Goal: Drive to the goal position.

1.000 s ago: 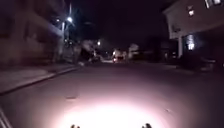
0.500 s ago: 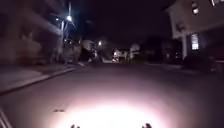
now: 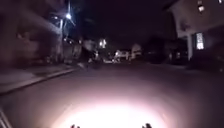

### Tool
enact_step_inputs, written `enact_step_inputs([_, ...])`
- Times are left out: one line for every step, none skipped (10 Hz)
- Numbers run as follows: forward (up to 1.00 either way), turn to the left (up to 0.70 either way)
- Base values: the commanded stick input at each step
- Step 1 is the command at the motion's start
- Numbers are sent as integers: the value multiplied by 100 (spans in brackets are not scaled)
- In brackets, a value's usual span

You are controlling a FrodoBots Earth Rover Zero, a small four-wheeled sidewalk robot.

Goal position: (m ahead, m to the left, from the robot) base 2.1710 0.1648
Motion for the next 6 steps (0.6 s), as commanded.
enact_step_inputs([85, 0])
enact_step_inputs([85, 0])
enact_step_inputs([85, 0])
enact_step_inputs([85, 0])
enact_step_inputs([85, 0])
enact_step_inputs([85, 0])
